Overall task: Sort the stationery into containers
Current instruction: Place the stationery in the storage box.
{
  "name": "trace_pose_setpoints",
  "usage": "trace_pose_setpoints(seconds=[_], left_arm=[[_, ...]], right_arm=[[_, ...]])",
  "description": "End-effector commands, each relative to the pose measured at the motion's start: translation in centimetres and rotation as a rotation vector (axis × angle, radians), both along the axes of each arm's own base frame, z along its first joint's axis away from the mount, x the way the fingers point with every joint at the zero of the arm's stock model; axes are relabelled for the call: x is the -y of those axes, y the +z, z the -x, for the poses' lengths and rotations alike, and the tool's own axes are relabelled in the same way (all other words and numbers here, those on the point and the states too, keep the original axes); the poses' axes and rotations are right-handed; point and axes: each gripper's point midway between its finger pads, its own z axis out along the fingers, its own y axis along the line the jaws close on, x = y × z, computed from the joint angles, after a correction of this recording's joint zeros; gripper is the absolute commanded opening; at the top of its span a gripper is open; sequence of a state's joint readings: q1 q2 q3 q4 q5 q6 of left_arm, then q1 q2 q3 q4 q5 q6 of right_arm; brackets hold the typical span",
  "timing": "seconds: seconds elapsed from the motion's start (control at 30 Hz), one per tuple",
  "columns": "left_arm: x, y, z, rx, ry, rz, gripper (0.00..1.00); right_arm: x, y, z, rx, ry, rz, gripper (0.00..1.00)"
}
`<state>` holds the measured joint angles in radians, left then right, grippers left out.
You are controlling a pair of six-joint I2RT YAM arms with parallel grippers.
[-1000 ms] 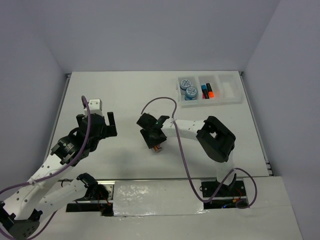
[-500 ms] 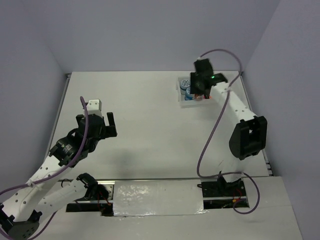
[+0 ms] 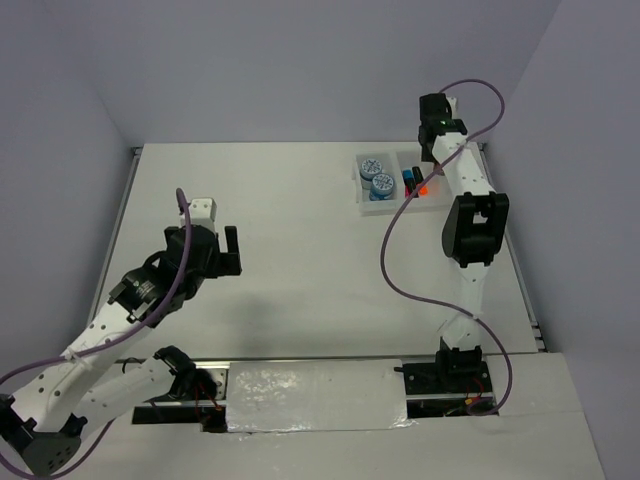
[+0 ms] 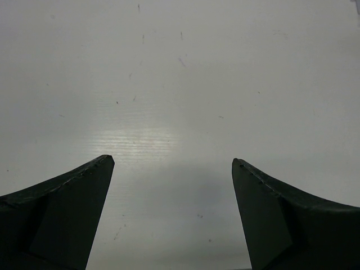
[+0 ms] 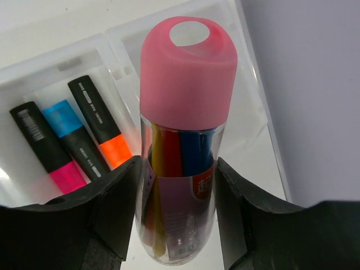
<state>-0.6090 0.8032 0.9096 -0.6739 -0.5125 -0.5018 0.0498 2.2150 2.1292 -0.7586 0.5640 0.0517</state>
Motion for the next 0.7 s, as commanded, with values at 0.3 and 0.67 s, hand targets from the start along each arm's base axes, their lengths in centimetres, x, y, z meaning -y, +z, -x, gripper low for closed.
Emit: trace_pose_setpoints(seconds=[0.3,0.67], left_arm=[[2.0,1.0,0.0,0.038,-0.118,0.059,0.99],[2.9,0.3,-0.1,0.005,-0.162,0.055,0.99]], right_arm=[[5.3,2.6,-2.7,0.064,0.171,-0.097,0.15],[5.3,-0.4,-2.9,0.001,0.233,-0.090,0.30]])
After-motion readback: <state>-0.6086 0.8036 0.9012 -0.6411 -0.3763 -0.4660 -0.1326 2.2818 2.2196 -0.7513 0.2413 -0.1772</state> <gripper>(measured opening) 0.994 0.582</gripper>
